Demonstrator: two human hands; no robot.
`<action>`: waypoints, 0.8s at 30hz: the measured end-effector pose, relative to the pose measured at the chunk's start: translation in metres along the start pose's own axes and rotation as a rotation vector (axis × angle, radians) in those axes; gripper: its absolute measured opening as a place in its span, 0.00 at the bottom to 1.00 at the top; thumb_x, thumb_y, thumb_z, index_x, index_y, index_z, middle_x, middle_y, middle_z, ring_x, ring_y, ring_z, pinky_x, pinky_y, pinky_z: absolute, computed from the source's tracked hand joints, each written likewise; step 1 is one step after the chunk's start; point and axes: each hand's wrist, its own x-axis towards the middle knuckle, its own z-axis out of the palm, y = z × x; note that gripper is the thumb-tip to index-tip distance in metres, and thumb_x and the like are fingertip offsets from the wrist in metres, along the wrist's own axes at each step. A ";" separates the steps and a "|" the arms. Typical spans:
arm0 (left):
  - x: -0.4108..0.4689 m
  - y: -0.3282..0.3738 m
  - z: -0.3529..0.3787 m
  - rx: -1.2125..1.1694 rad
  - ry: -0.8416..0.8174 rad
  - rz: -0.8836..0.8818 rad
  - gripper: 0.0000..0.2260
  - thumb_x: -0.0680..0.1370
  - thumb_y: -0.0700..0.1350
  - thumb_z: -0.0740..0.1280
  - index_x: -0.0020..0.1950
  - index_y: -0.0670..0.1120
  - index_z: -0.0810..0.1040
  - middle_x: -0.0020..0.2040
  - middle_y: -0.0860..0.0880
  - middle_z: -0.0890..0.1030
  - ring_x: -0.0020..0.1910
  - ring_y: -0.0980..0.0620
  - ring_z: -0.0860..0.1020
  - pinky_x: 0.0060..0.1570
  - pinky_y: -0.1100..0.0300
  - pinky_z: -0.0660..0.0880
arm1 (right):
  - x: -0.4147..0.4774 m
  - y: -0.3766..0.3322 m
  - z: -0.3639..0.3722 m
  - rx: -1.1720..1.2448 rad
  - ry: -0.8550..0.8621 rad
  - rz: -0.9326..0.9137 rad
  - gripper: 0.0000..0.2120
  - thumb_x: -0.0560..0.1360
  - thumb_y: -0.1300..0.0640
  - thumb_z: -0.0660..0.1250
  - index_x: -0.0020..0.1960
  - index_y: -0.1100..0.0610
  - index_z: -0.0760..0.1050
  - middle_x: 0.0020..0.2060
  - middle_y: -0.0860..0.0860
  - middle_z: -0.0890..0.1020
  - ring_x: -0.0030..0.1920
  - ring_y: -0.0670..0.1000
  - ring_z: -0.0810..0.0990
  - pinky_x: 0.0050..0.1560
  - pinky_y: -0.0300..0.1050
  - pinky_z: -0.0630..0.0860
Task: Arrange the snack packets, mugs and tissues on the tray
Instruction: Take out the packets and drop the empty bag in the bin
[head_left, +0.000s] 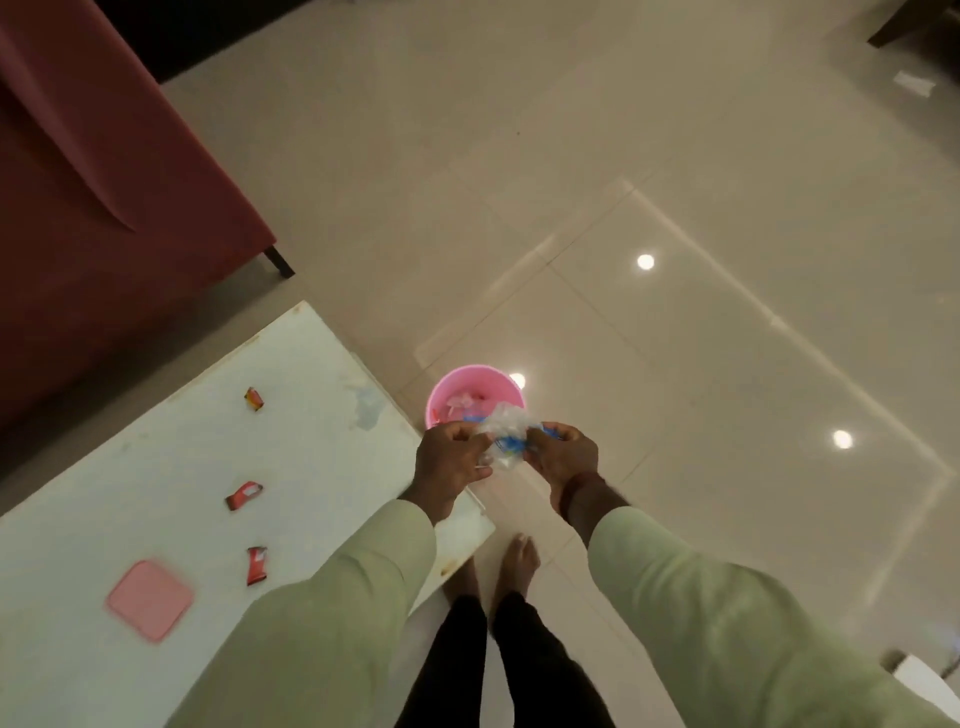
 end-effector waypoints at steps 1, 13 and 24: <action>0.022 -0.008 0.004 -0.014 0.040 -0.013 0.07 0.72 0.42 0.75 0.48 0.45 0.81 0.39 0.47 0.83 0.34 0.53 0.83 0.35 0.58 0.81 | 0.022 0.009 0.006 -0.017 0.023 0.007 0.06 0.73 0.66 0.73 0.46 0.60 0.77 0.46 0.59 0.81 0.41 0.54 0.82 0.34 0.40 0.81; 0.227 -0.100 0.047 0.298 0.486 -0.056 0.13 0.76 0.36 0.63 0.60 0.42 0.79 0.58 0.44 0.81 0.55 0.46 0.77 0.49 0.62 0.69 | 0.240 0.099 0.069 -0.659 0.134 -0.069 0.21 0.74 0.43 0.69 0.61 0.55 0.76 0.56 0.56 0.82 0.52 0.61 0.84 0.58 0.53 0.79; 0.258 -0.105 0.052 0.416 0.454 -0.075 0.23 0.79 0.34 0.57 0.74 0.44 0.67 0.69 0.41 0.73 0.67 0.40 0.72 0.66 0.51 0.68 | 0.250 0.107 0.061 -1.057 0.136 -0.369 0.21 0.80 0.41 0.58 0.67 0.52 0.73 0.60 0.55 0.78 0.58 0.59 0.80 0.56 0.52 0.75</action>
